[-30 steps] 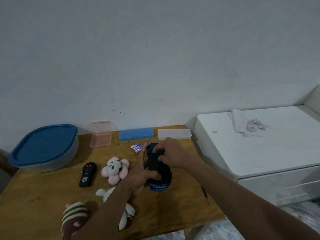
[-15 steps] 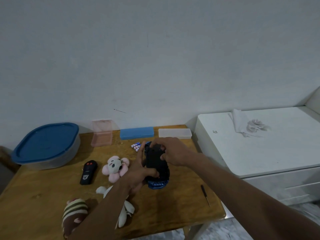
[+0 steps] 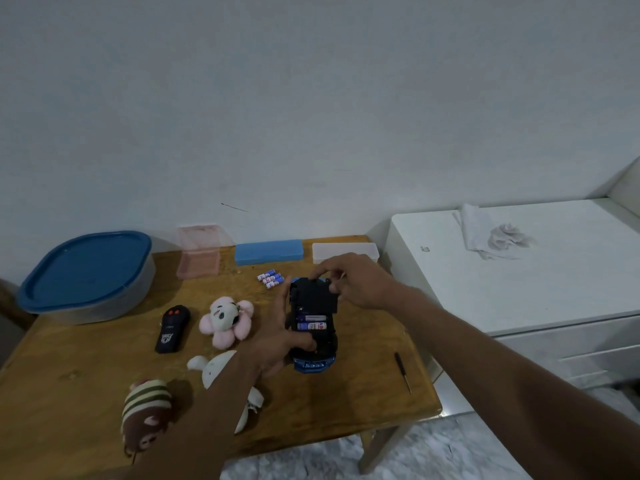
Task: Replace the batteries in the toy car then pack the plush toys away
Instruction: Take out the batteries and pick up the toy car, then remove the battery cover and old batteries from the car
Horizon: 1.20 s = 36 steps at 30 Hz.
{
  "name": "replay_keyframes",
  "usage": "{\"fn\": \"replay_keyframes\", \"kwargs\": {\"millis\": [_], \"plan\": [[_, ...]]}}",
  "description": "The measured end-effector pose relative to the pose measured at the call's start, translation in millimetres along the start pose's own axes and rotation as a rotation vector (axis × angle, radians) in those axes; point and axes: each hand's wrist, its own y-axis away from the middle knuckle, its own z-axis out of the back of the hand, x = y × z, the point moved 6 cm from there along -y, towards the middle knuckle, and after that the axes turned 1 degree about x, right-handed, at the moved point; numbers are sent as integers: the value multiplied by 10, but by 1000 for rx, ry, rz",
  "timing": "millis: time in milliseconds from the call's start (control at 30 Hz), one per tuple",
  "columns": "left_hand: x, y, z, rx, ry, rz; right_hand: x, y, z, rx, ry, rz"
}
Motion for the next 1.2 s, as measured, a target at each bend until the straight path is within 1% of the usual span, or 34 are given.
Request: {"fn": "replay_keyframes", "kwargs": {"millis": [233,300,400,533,733,967,1200], "plan": [[224,25,-2,-48,51,41,-588,235,104,-4,-46,-139],[297,27,-48,-63,50,57,-789,337,-9,41,-23,-177],[403,22,-160,-75,58,87,-1041,474,-300,158,19,-205],[539,26,-309,-65,77,126,-1283,589,-627,257,71,-178],[655,39,-446,-91,100,160,-1560,631,-880,381,146,-159],[761,34,-479,-166,138,174,-1765,634,-995,389,120,-129],[787,-4,-483,-176,153,173,-1800,605,-1038,405,131,-107]]}}
